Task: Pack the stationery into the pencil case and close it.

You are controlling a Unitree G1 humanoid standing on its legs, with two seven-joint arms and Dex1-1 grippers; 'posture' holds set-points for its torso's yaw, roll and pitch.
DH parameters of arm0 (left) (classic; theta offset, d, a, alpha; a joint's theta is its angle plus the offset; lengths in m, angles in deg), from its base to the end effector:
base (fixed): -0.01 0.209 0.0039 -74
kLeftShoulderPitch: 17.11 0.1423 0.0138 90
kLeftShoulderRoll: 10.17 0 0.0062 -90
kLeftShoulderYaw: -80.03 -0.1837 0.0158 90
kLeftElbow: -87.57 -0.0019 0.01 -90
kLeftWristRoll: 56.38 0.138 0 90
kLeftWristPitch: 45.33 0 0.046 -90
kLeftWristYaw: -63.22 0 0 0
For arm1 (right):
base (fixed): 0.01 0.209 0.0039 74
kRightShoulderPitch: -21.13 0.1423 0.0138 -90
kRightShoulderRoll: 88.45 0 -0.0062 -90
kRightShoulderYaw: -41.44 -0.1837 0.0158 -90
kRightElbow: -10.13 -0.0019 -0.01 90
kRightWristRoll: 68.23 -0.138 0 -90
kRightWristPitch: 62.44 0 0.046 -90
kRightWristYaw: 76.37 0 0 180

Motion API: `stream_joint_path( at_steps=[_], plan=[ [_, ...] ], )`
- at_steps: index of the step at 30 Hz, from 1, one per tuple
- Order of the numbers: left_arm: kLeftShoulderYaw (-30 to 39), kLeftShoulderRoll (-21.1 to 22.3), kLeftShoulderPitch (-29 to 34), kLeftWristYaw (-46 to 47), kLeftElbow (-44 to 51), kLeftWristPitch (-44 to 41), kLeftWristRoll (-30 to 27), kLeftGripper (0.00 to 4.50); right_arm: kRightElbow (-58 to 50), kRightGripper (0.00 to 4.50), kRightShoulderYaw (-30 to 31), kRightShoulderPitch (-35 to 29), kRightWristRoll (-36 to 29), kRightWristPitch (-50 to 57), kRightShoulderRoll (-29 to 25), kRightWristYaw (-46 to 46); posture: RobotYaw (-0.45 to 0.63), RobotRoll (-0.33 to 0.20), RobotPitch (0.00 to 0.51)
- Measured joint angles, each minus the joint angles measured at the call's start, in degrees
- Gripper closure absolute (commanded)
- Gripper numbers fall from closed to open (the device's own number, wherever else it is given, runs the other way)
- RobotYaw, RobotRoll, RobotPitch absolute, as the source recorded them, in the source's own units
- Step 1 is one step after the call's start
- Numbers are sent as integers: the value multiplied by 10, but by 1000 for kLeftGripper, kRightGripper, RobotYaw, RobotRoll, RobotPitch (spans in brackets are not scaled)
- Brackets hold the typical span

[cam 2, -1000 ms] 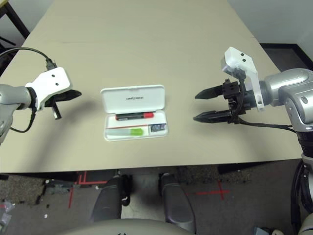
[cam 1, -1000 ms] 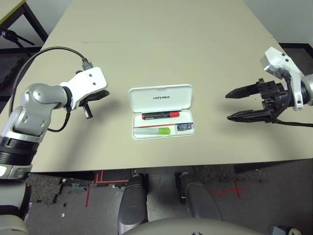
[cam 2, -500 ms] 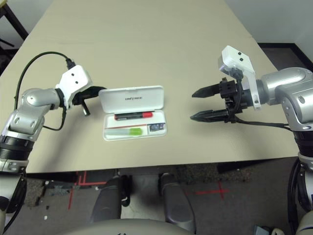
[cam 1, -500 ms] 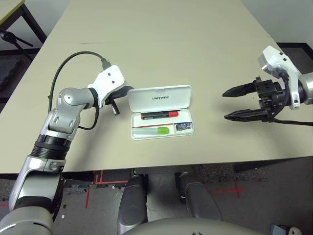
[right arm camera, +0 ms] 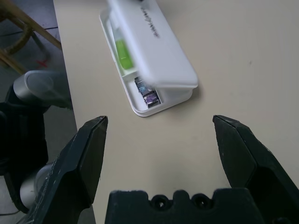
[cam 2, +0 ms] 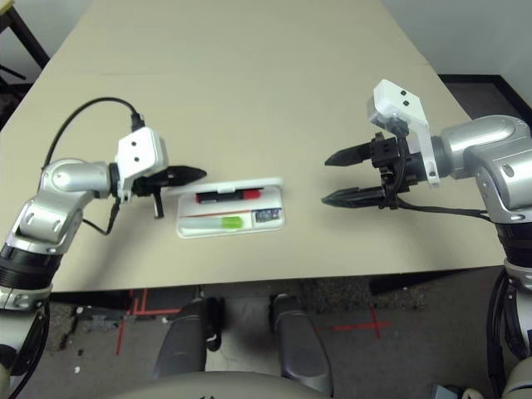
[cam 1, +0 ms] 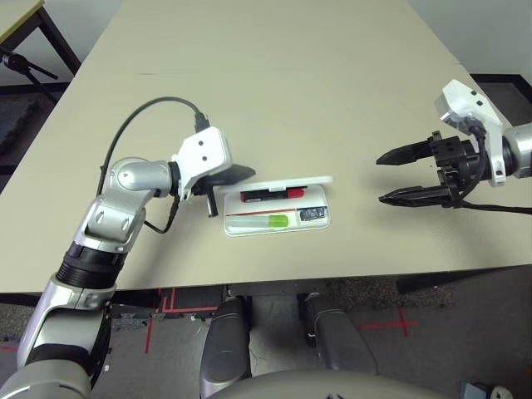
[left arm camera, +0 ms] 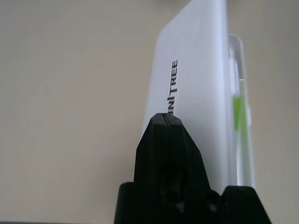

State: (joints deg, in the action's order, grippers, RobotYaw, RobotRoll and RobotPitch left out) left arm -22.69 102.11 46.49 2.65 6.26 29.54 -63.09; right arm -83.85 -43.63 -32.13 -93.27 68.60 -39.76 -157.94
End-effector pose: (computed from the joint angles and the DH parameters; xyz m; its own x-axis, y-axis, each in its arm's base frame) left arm 0.2638 0.1921 0.1748 0.3825 -0.8263 -0.4133 0.8741 0.1787 0.4518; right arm 0.2659 -0.2638 0.2483 0.2246 0.8142 -0.5354 -0.9715 0.2295 -0.0585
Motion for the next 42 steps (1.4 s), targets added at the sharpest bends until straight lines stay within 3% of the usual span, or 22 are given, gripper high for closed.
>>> stream_joint_path(
  at_steps=[24,31,37,42],
  plan=[
    [-99,-16,-7,2,-6,30,70,4482,9,0,10,-2,12,-10,0,9,-90,0,170],
    [-77,-43,-2,10,-26,35,54,4482,9,0,10,-3,12,-10,9,22,-94,0,171],
    [-2,-48,7,35,-28,25,8,2426,40,0,-11,-14,11,-15,68,83,-83,0,169],
    [93,-90,11,78,-27,-11,-77,551,97,0,-73,-14,8,-45,158,186,-65,0,170]
  ],
)
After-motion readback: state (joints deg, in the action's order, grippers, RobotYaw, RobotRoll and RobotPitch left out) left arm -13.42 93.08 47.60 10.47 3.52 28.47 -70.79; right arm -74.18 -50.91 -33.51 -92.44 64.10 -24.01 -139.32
